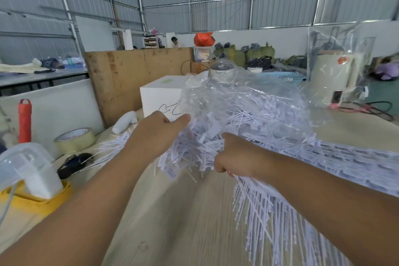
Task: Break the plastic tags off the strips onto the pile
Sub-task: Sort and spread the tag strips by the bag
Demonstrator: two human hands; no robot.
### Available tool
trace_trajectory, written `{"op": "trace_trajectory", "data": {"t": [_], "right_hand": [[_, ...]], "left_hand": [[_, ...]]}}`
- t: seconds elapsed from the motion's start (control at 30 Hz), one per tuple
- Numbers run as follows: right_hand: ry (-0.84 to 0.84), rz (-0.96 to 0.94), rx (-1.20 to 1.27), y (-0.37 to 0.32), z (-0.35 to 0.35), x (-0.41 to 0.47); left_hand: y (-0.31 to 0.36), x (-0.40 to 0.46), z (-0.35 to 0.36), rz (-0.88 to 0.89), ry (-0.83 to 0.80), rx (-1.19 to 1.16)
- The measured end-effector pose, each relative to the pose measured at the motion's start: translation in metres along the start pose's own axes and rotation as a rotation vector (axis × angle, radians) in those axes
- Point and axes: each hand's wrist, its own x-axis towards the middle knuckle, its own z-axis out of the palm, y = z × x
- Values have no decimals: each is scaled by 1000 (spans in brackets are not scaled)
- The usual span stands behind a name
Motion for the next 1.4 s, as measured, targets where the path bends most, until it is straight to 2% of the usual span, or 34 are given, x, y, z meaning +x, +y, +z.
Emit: {"op": "trace_trajectory", "data": {"t": [0.1,0.23,0.33,0.43,0.53,0.6,0.7,0.77,0.83,0.93,1.07,1.17,1.2,1.27,1.33,1.4], "right_hand": [[27,-15,-22,3,-12,-5],[72,-29,-39,16,-34,-16],[95,-37,33,28,-53,-23],[102,-35,93,39,-73,-29],[133,-28,93,47,-90,-36],[165,-14,103,52,-97,-38],[185,-29,135,57,-100,-43],[203,-30,158,60,-100,-45],[246,17,163,63,-99,-45],[295,20,223,67,-98,-48],[352,38,287,72,-98,-55],[384,52,314,77,-96,-57],[408,61,335,81,-96,-56],[463,65,375,85,-99,-52],[520,66,403,89,-103,-46],[538,68,447,89,-105,-41]], "left_hand": [[-1,26,25,-101,-145,47],[-6,37,42,-287,-241,-295],[-12,37,50,-293,-316,-211],[-22,36,59,-335,-397,-250],[-28,39,65,-358,-379,-275],[-31,40,68,-260,-343,-122],[-32,35,70,2,-289,307],[-24,29,70,39,-247,495],[-11,26,71,69,-134,566],[11,30,67,60,41,229],[43,44,68,-156,-59,-239],[46,60,77,-261,-11,-396],[43,62,79,-241,-1,-359],[29,58,76,-105,-19,-113],[14,43,65,49,-118,214],[-2,27,48,89,-241,420]]}}
